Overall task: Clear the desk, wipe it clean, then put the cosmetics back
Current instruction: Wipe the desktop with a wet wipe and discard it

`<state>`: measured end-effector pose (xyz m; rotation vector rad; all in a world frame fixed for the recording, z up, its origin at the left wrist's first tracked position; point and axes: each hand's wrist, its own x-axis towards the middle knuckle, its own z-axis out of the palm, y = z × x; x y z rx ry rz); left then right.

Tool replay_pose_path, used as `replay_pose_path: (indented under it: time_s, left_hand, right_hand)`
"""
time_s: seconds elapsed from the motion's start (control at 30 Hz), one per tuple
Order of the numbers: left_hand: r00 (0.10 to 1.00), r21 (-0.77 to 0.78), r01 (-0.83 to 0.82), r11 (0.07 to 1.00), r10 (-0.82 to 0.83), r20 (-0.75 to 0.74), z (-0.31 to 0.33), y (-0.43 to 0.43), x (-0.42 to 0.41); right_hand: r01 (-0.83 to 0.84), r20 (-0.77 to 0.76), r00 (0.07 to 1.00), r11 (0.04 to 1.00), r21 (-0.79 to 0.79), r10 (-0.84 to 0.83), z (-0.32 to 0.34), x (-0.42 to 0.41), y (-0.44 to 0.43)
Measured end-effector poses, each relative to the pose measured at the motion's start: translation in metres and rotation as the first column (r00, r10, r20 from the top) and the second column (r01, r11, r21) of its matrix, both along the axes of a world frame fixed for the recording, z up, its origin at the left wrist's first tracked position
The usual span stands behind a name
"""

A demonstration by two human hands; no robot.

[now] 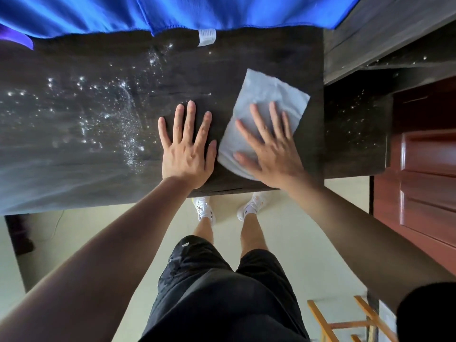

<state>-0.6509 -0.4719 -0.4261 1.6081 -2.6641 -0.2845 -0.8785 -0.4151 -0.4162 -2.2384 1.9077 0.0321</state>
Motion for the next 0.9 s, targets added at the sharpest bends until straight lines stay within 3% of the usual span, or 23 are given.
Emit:
replay_pose_path:
  time_s: [0.17, 0.33, 0.43, 0.53, 0.6, 0.73, 0.9]
  left_hand:
    - [1.000, -0.005, -0.009, 1.000, 0.009, -0.004, 0.000, -0.001, -0.001]
    - [1.000, 0.009, -0.009, 1.000, 0.009, 0.004, 0.001, -0.001, -0.002]
    - [1.000, 0.052, -0.015, 0.999, 0.014, 0.021, 0.008, -0.001, -0.002]
    - [0.999, 0.102, -0.020, 0.995, 0.017, 0.030, 0.019, -0.001, -0.002]
    - [0.999, 0.131, 0.005, 0.991, 0.000, -0.038, 0.027, -0.002, 0.003]
    - [0.986, 0.004, -0.045, 0.999, 0.045, -0.158, 0.036, -0.003, 0.038]
    - [0.988, -0.022, -0.153, 0.988, 0.153, 0.008, 0.023, -0.001, 0.130]
  right_hand:
    - [-0.102, -0.028, 0.994, 0.995, -0.005, 0.102, -0.007, -0.028, 0.031]
    - [0.297, -0.047, 0.953, 0.954, -0.038, -0.298, -0.007, 0.007, 0.023]
    - [0.381, -0.045, 0.924, 0.925, 0.002, -0.381, -0.002, 0.020, 0.022]
    - [0.330, -0.067, 0.943, 0.943, 0.034, -0.327, 0.002, 0.023, 0.034]
    - [0.289, -0.075, 0.956, 0.956, 0.054, -0.284, 0.002, 0.030, 0.050]
    - [0.211, -0.071, 0.976, 0.975, 0.065, -0.206, 0.002, 0.071, 0.052]
    - [0.099, -0.021, 0.995, 0.993, 0.062, -0.098, 0.008, 0.139, -0.021]
